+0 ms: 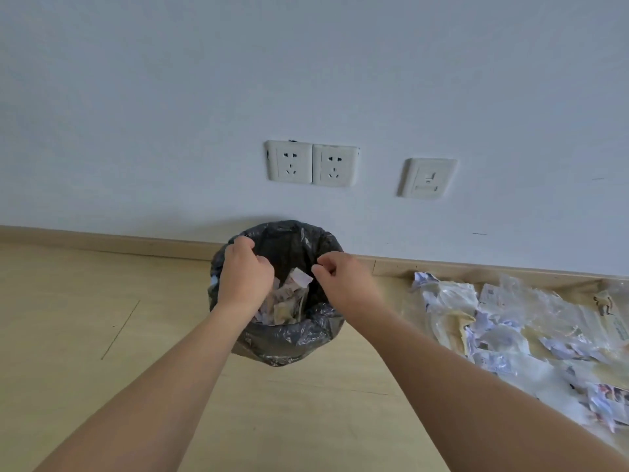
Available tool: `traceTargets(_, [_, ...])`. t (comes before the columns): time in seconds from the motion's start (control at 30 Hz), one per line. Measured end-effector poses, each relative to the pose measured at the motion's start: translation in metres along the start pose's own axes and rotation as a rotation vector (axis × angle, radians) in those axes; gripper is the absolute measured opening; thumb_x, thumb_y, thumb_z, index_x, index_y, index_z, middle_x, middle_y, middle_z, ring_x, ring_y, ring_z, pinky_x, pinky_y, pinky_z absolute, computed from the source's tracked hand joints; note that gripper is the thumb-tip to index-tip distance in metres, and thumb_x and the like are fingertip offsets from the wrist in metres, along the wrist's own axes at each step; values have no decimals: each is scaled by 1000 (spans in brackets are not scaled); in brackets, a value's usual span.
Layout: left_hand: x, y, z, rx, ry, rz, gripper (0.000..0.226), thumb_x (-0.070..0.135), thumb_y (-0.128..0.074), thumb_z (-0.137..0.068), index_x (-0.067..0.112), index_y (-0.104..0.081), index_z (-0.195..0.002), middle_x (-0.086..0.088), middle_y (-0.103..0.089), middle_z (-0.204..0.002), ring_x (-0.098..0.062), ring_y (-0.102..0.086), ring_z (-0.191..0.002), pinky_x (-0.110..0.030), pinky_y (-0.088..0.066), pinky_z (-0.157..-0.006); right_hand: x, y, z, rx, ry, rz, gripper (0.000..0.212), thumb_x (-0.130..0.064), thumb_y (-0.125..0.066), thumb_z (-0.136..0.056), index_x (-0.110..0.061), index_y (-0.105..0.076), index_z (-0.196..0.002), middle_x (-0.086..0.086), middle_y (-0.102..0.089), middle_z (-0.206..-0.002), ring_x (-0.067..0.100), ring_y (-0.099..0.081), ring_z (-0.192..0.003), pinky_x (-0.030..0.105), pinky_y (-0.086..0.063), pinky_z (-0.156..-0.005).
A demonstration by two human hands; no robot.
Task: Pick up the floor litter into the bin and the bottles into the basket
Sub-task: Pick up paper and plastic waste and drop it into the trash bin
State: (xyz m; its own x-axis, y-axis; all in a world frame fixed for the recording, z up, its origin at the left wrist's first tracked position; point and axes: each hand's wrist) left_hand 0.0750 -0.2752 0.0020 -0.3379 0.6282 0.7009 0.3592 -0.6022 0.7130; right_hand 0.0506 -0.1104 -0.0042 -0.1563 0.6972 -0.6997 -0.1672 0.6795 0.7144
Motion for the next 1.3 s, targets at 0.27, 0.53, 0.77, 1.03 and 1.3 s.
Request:
traceTargets(0.27, [65,-76,28,-180,-507,-20,15,10,-44,-96,14,-55,-105,2,-57,-101,-15,-56,-85,-31,-48,-75,131,52,43,176,-299,129,35,-22,-51,-92,-16,-56,-126,3,-57,-126,21,-53,-114,37,-43,-99])
traceTargets(0.53, [94,-239,112,-977,-817,-409,14,15,-46,-91,17,-59,-91,-5,-63,-98,-27,-59,-90,-33,-47,-74,278,112,161,81,-789,378,58,-30,-53,-87,-23,-34,-141,4,-36,-144,28,-33,-132,38,-29,-107])
traceTargets(0.77, [82,-320,151,-882,-843,-752,24,22,-43,-95,15,-55,-114,-8,-63,-114,-30,-61,-105,-34,-47,-80,322,94,195,-14,-744,503,60,-49,-52,-88,-26,-32,-140,-3,-35,-139,24,-32,-130,34,-27,-106])
traceTargets(1.03, [55,-350,148,-822,-836,-811,25,17,-40,-96,15,-50,-119,-7,-62,-116,-32,-62,-105,-38,-50,-80,338,84,170,42,-585,621,26,-24,-40,-96,-23,-63,-107,-3,-59,-108,24,-51,-107,33,-34,-93])
traceTargets(1.3, [53,-320,130,-984,-554,-535,18,18,-47,-88,18,-56,-104,-4,-63,-107,-28,-60,-99,-29,-44,-73,327,95,159,214,-522,465,22,-22,-50,-96,-17,-70,-91,1,-63,-80,28,-60,-79,36,-46,-76])
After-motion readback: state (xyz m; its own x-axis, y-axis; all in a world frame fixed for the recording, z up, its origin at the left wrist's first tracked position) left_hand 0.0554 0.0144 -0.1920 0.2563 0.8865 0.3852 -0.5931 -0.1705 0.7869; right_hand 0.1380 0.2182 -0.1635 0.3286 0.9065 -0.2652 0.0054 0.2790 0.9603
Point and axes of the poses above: each hand's wrist, its own z-axis away from the middle knuckle, its own y-axis out of the back of the hand, x = y × z
